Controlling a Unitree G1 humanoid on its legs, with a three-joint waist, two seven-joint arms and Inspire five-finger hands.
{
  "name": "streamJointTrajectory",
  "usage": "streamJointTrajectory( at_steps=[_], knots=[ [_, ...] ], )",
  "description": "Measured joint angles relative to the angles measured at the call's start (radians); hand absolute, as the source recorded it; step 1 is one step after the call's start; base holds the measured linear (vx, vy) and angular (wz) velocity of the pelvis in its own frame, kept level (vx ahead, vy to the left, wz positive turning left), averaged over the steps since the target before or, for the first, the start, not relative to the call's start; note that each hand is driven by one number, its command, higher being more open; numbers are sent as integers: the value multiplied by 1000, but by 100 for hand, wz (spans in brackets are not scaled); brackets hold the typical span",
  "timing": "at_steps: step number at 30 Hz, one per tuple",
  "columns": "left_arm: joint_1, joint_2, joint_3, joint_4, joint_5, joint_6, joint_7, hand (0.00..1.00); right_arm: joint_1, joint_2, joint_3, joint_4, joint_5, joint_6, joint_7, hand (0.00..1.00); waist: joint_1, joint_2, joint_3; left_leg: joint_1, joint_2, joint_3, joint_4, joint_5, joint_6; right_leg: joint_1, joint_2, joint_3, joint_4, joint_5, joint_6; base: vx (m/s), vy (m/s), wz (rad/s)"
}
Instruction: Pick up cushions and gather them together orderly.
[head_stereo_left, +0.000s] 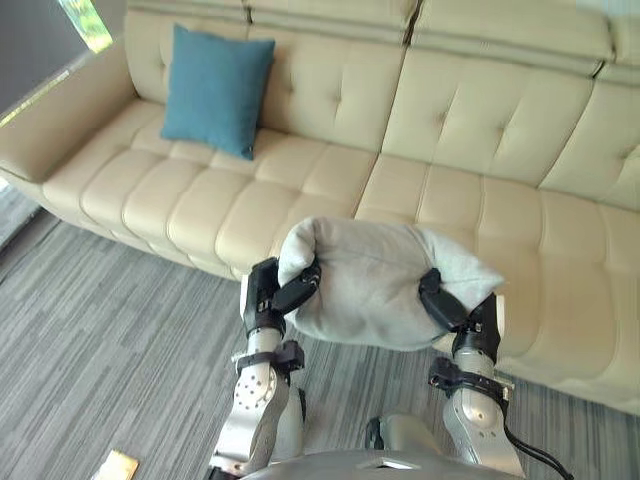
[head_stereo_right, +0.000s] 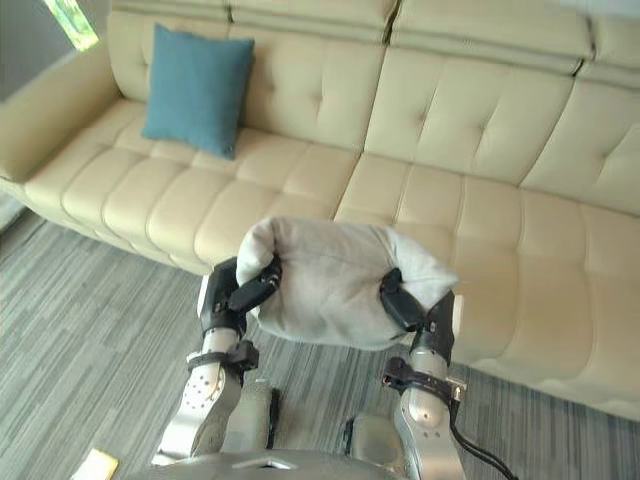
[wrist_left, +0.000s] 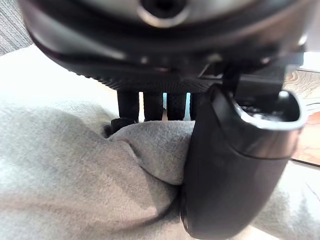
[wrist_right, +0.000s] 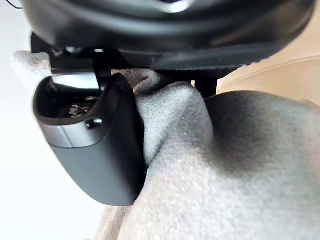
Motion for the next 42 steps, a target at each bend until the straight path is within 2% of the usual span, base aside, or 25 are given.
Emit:
streamJointTrajectory(
  at_steps=[1,2,3,4,5,6,8,10,12,13,14,15,16,17,19,21,22,23,24,26,27,32,35,39,42],
  knots=[
    [0,3,0,0,0,0,-1,0,-4,-1,0,0,0,0,-1,0,0,1,0,-2,-8,-3,-25,-15,3,7,-2,2,-12,0,0,224,112,-2],
    [-1,16,0,0,0,0,-3,0,-18,-10,0,3,-1,1,-2,0,-1,0,-1,-13,-52,-37,-135,-19,9,34,-13,8,-51,0,1,227,152,-2],
    [-1,17,0,0,0,0,-3,0,-21,-11,0,5,-1,1,-3,0,-1,0,-1,-14,-57,-44,-154,-16,10,37,-14,9,-56,0,2,312,226,-25],
    [-1,32,0,1,1,1,-3,0,-56,-24,1,35,-20,1,-3,0,7,2,-10,-11,-82,-95,-313,32,-1,53,-24,32,-78,-7,27,299,222,-39],
    [-1,40,2,2,1,3,-3,0,-76,-28,3,56,-21,1,-3,0,13,-1,-12,0,-84,-93,-336,110,-5,59,-28,48,-83,-13,46,359,224,-62],
    [-8,67,4,16,1,11,0,0,-118,-26,9,117,-22,7,-3,0,21,-35,-24,26,-102,-58,-349,145,27,74,-53,82,-109,-17,61,330,167,-52],
    [-11,69,4,15,1,17,6,0,-134,-26,18,128,-26,18,-3,0,25,-42,-35,-3,-109,-19,-229,83,70,119,-67,125,-168,10,89,377,191,-36],
    [-15,70,4,15,1,23,8,0,-133,-23,18,128,-29,22,-3,0,29,-50,-42,17,-124,19,-196,37,101,123,-90,152,-138,29,119,418,229,-34],
    [-16,74,4,15,2,25,8,0,-134,-25,17,130,-30,25,-2,0,26,-51,-42,78,-136,44,-239,10,112,75,-108,170,2,57,154,306,173,-44],
    [-16,84,2,15,2,32,8,0,-136,-25,15,147,-30,27,0,0,26,-53,-40,150,-138,73,-283,3,123,4,-124,164,182,136,176,259,157,-52],
    [-14,99,1,16,3,41,7,0,-137,-19,15,170,-32,29,1,0,22,-53,-40,218,-134,86,-328,1,129,-29,-138,141,292,218,159,351,185,-57],
    [-14,109,1,15,4,42,7,0,-138,-15,15,188,-38,29,4,0,14,-51,-41,272,-125,91,-367,-2,136,-53,-150,107,373,236,122,248,93,-37],
    [-14,112,3,15,7,42,8,0,-140,-6,15,202,-40,29,6,0,4,-49,-46,303,-115,91,-391,-3,137,-84,-147,70,418,202,81,173,47,-24],
    [-14,112,5,15,9,41,8,0,-145,-1,15,217,-40,29,10,0,-4,-42,-49,331,-95,92,-417,-4,137,-118,-131,31,417,167,56,109,19,-19],
    [-14,113,5,15,14,41,8,0,-147,-4,15,228,-40,30,12,0,-11,-34,-53,362,-65,95,-443,1,129,-157,-87,-7,316,133,39,123,-20,-13],
    [-12,120,5,16,14,42,6,0,-148,-8,15,228,-40,30,17,0,-24,-45,-59,376,-66,91,-463,7,112,-160,-48,-11,91,149,47,151,-111,8],
    [-8,137,4,15,15,42,3,0,-147,-1,16,229,-41,31,18,0,-35,-89,-75,377,-108,80,-464,6,109,-147,-56,3,-120,302,51,149,-166,17],
    [-18,117,3,43,17,46,-2,0,-153,-20,13,242,-41,31,19,0,-36,-68,-80,383,-109,51,-473,-5,91,-143,-46,-4,-124,291,53,171,-172,9],
    [-12,94,2,55,24,52,-6,0,-151,-47,13,248,-41,37,20,0,-34,-30,-94,385,-82,30,-492,-5,85,-106,-18,-12,-208,322,47,162,-158,-2],
    [-7,85,2,54,26,51,-13,0,-146,-48,13,247,-41,39,20,0,-29,-12,-101,387,-52,23,-511,-6,85,-66,19,-18,-312,367,33,96,-112,-13],
    [-8,84,4,53,26,51,-14,0,-145,-44,13,245,-41,42,20,0,-26,-12,-104,389,-38,20,-526,-5,85,-47,37,-21,-363,391,27,60,-116,-12],
    [-9,45,6,48,26,52,-9,0,-93,-39,10,128,-58,54,17,0,-16,-8,-109,412,-24,4,-569,14,52,4,59,-33,-454,428,16,44,-62,4],
    [-26,26,6,33,34,51,14,0,-84,-27,9,66,-70,55,-1,0,-10,-4,-148,422,-27,0,-596,23,43,19,60,-38,-486,437,18,40,-10,8],
    [-126,23,7,34,67,51,63,0,-128,7,5,46,-78,54,-33,0,-7,0,-165,425,-36,-11,-620,43,45,46,55,-48,-553,472,19,-26,12,9],
    [-230,45,11,35,110,51,106,0,-225,11,5,76,-80,54,-67,0,-8,0,-164,409,-45,-13,-647,71,45,41,48,-49,-601,510,16,-89,0,2]
  ],
)
